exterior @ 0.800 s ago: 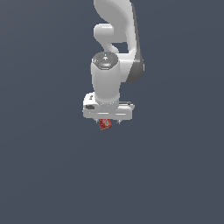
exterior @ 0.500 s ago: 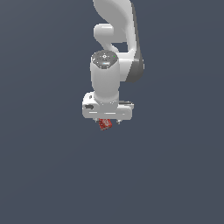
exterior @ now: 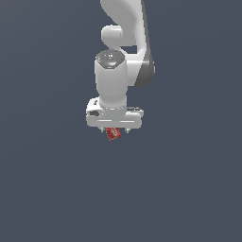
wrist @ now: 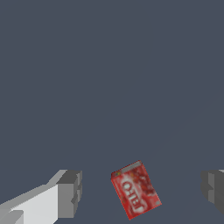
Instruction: Pick up the object and move it to a goal position.
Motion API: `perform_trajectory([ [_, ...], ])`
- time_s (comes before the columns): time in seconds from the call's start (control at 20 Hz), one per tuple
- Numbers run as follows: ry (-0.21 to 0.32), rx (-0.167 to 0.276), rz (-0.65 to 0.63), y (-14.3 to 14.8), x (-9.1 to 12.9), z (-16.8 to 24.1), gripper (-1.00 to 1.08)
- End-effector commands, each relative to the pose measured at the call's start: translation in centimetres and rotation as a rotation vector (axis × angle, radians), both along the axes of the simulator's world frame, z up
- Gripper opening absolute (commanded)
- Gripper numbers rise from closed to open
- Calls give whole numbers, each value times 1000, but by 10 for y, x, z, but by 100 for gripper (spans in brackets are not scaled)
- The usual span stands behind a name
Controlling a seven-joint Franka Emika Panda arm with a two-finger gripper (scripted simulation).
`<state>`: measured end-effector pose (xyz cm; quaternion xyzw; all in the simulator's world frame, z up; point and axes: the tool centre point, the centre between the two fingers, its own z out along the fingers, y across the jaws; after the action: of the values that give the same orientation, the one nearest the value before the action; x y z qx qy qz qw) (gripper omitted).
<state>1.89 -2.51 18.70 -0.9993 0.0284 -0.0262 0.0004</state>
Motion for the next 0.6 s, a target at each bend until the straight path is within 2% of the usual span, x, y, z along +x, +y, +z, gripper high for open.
perform_trajectory([
  [0.0, 1, -1, 8, -1, -2, -3, 100],
  [0.55, 18, -9, 137, -10, -29, -44, 100],
])
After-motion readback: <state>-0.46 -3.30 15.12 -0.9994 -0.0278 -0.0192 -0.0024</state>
